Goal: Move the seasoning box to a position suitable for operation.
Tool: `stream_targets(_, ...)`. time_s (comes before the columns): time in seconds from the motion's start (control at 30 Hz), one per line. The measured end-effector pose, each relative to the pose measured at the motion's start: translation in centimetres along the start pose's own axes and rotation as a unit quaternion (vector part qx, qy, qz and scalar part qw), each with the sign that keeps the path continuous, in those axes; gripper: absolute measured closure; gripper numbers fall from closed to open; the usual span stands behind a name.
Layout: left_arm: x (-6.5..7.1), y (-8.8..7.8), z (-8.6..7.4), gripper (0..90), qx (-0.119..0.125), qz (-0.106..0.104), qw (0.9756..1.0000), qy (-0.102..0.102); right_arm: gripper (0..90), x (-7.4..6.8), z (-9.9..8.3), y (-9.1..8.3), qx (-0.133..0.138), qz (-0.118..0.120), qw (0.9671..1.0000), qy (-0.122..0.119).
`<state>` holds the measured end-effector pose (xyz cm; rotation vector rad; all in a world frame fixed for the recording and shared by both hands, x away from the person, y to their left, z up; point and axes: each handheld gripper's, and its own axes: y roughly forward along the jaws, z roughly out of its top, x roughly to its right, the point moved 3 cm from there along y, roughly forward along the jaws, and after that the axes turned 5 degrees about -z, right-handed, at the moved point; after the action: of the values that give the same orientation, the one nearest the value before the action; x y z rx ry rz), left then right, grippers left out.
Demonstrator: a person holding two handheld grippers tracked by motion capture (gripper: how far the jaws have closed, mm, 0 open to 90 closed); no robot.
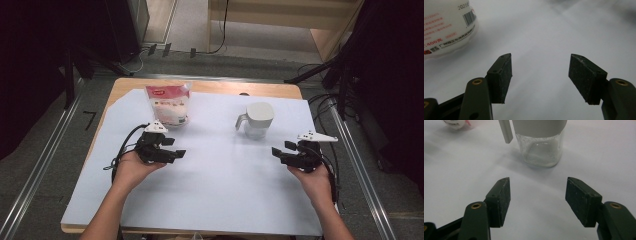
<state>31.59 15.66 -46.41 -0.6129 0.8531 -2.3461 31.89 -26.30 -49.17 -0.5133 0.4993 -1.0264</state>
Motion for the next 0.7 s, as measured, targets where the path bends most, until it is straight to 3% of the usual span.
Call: stream_targets(0.7, -0.25, -0.05, -0.02, 36.5, -0.009, 0.000, 1.0000, 0.001, 35.9, 0.08, 0.03, -0.06, 0.004, -0.001, 1.0000, 0.006)
